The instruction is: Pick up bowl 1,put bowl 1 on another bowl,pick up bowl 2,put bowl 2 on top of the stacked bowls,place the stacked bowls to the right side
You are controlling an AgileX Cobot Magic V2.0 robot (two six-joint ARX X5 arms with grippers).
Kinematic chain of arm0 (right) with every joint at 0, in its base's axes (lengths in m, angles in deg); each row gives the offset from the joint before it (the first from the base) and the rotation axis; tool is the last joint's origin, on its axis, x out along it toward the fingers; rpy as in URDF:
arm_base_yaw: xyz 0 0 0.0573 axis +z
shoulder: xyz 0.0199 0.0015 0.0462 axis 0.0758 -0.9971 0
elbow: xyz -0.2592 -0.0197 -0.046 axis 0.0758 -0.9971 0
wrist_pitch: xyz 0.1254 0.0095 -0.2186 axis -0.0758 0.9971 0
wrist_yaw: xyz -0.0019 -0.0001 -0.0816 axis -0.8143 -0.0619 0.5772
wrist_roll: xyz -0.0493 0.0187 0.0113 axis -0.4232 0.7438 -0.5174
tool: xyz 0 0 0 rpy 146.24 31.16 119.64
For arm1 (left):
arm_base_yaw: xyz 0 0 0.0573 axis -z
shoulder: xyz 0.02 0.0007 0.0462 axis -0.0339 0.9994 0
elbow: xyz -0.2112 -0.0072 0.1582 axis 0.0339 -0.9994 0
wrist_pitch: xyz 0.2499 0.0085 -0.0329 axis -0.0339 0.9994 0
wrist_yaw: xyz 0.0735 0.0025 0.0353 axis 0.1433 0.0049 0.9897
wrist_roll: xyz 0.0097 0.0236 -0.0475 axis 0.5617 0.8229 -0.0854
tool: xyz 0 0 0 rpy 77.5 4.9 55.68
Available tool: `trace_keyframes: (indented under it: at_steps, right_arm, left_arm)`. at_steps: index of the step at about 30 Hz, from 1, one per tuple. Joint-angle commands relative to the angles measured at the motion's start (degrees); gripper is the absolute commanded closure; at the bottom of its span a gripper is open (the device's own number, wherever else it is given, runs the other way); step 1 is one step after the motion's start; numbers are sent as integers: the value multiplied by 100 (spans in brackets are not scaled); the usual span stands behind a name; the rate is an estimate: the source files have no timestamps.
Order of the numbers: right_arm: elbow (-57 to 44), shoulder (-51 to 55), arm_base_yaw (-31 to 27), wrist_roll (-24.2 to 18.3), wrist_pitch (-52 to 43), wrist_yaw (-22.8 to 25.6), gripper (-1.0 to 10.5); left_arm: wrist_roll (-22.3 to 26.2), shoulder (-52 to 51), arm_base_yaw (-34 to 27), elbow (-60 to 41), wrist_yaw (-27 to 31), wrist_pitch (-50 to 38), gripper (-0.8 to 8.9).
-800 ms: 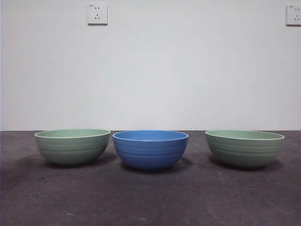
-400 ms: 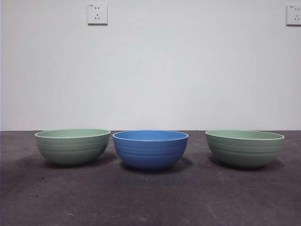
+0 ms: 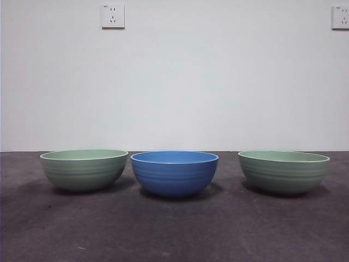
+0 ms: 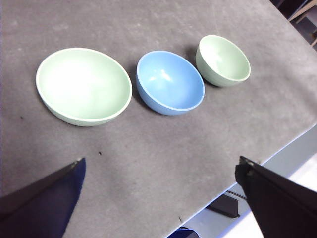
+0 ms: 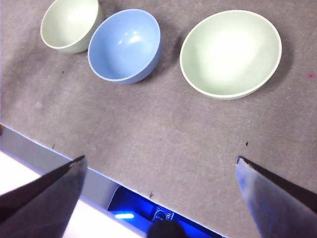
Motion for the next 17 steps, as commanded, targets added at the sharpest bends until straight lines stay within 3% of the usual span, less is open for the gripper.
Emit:
trace_keyframes:
  at_steps: [1,9,17]
  right_arm:
    - [17,-138,9,149,-114,44,442]
    - [17,-999,7,479,-756,861,443]
    - [17,-2262,9,623,-1637,1054,446]
  left_arm:
    - [-17,-15,22,22,-31,-26,153]
    - [-17,-15,22,22,-33,11,153]
    - [-17,-15,22,22,-33,15,154]
